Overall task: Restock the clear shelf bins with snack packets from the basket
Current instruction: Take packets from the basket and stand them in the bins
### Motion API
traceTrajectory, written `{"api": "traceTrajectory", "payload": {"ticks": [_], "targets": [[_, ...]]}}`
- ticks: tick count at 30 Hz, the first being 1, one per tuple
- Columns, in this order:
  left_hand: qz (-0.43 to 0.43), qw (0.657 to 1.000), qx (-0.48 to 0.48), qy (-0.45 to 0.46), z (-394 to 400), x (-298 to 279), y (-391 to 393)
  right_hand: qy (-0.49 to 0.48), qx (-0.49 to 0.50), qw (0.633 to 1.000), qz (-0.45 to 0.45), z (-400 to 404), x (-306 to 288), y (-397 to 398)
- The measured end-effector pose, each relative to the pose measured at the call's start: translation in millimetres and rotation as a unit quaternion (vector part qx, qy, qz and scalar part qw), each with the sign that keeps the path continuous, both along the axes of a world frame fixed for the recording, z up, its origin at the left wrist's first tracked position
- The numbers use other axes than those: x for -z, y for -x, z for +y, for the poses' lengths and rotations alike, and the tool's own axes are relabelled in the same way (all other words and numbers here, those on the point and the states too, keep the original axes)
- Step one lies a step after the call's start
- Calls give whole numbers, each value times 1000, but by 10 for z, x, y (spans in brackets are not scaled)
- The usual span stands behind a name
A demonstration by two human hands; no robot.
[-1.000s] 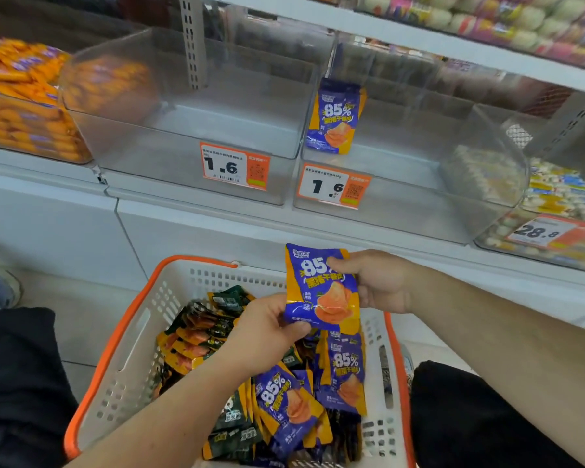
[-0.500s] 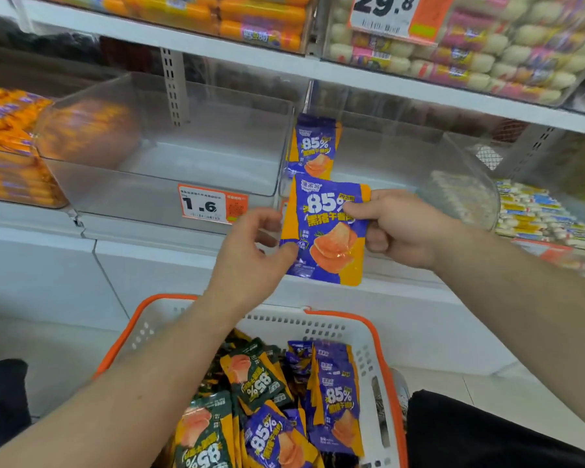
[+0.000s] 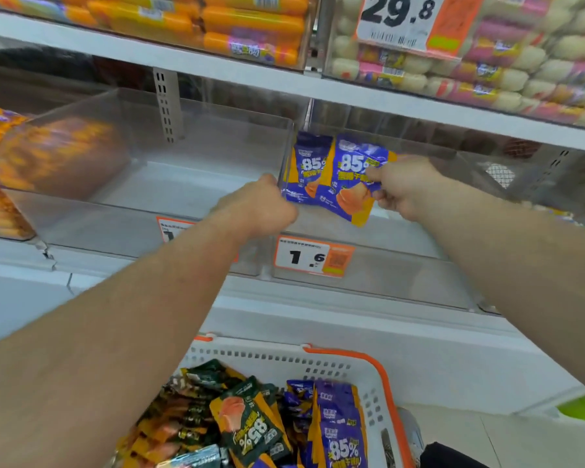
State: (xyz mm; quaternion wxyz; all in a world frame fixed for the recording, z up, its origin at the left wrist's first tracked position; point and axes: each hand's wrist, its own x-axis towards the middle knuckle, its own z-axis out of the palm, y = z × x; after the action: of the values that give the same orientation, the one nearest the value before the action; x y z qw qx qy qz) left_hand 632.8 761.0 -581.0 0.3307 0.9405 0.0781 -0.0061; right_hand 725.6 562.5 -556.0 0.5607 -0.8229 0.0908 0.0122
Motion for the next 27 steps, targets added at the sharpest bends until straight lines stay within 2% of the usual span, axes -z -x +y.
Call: {"api": "traceTrajectory", "payload": {"ticks": [3, 12, 21, 27], "targets": [[14, 1000, -9, -18, 17, 29, -44, 31, -17, 999, -36, 170, 99, -246], [10, 999, -5, -45, 48, 56, -96, 67, -40, 997, -13, 463, 413, -735], [-2, 999, -2, -54, 43, 63, -102, 72, 3, 996, -56, 480, 559, -925], [-9, 999, 2, -54, 33, 60, -105, 85, 13, 995, -41, 469, 628, -959]]}}
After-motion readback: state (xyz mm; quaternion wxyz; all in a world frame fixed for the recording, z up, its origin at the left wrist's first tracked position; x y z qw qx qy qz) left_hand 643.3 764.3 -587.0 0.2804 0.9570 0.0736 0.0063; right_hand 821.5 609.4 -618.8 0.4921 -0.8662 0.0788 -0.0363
